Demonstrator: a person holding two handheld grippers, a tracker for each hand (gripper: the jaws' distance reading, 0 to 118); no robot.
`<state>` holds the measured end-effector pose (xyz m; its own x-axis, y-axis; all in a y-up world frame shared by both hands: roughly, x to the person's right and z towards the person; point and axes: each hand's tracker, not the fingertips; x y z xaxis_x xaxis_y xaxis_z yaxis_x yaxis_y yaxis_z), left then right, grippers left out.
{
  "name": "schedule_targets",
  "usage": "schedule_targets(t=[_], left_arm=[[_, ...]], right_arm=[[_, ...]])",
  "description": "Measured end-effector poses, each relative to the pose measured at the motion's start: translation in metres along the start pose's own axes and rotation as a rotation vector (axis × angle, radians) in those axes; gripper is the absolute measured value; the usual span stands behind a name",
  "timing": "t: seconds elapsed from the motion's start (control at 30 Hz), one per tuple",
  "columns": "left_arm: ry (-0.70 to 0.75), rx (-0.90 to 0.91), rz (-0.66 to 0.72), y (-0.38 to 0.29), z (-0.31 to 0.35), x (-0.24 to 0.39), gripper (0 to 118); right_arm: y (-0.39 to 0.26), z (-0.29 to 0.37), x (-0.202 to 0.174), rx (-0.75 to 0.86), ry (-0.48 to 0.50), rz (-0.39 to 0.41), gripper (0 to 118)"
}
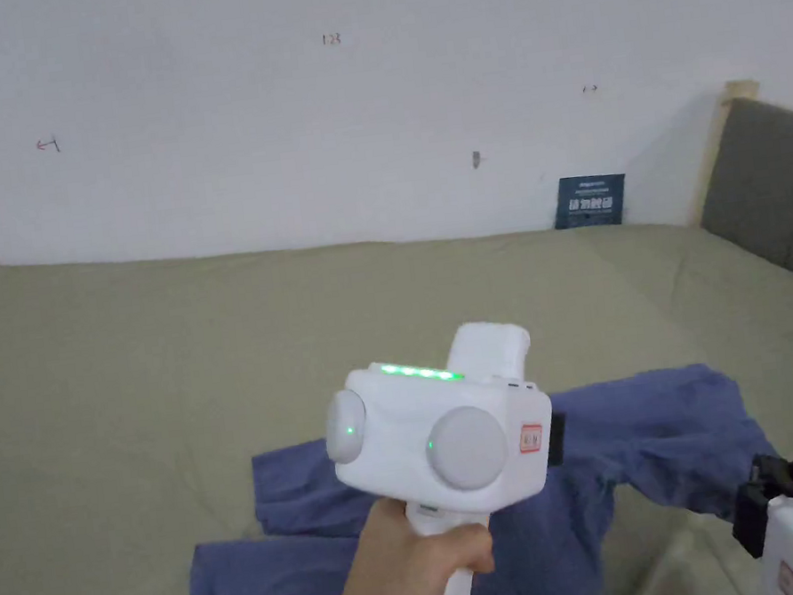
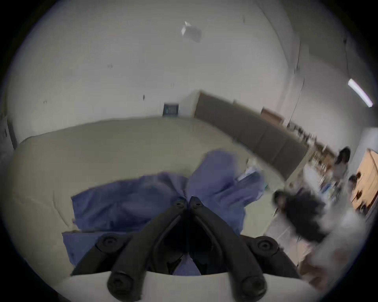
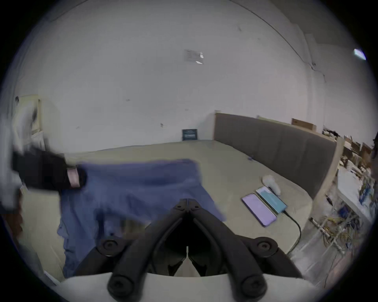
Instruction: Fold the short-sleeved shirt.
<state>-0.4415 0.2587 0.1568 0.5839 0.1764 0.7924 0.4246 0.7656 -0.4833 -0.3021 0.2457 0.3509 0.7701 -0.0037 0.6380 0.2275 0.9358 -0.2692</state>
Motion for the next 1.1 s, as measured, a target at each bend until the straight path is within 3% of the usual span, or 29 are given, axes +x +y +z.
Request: schedule_targets(t=[0.23, 0.3, 0.4, 0.43, 0.47, 0.5, 0.53, 0.57, 0.83, 0.87, 0.93, 0.97, 1.1], left_arm=[[0.115, -0.385, -0.002, -0.107, -0.127, -0.006, 1], [0.118, -0.382, 0.0, -0.124, -0.145, -0.015, 1], [0.104, -0.335, 0.022, -0.111, -0.122, -0.013, 4], [0.099, -0.345, 0.014, -0.107, -0.121, -0.014, 10], [0.096, -0.351, 0.006, -0.104, -0.119, -0.015, 25], [0.079, -0.358, 0.011, -0.101, -0.115, -0.017, 59], [0.051, -0.345, 0.026, -0.097, -0.107, -0.019, 82], [0.022, -0.328, 0.052, -0.092, -0.099, -0.021, 91], [0.174, -0.12, 0.162, -0.066, 0.005, -0.096, 85], [0.2, -0.102, 0.174, -0.07, 0.017, -0.106, 78], [0.289, -0.114, 0.19, -0.086, 0.034, -0.124, 17], [0.343, -0.14, 0.212, -0.096, 0.036, -0.132, 0], [0.324, -0.213, 0.347, -0.147, 0.034, -0.175, 0]], right_arm=[[-0.019, -0.012, 0.016, -0.07, -0.029, -0.038, 0], [-0.022, -0.015, 0.013, -0.088, -0.024, -0.034, 0], [-0.025, -0.021, 0.006, -0.105, -0.008, -0.024, 0], [-0.025, -0.023, 0.003, -0.11, -0.001, -0.024, 0], [-0.025, -0.024, 0.0, -0.114, 0.004, -0.026, 0], [-0.025, -0.025, -0.004, -0.117, 0.014, -0.026, 0], [-0.024, -0.024, -0.008, -0.116, 0.029, -0.021, 0], [-0.023, -0.024, -0.012, -0.115, 0.037, -0.014, 0], [-0.013, -0.017, -0.053, -0.089, 0.142, 0.026, 0], [-0.014, -0.017, -0.058, -0.089, 0.156, 0.029, 0], [-0.019, -0.018, -0.073, -0.102, 0.188, 0.056, 0], [-0.021, -0.019, -0.079, -0.107, 0.196, 0.067, 0], [-0.036, -0.024, -0.104, -0.144, 0.261, 0.094, 0]])
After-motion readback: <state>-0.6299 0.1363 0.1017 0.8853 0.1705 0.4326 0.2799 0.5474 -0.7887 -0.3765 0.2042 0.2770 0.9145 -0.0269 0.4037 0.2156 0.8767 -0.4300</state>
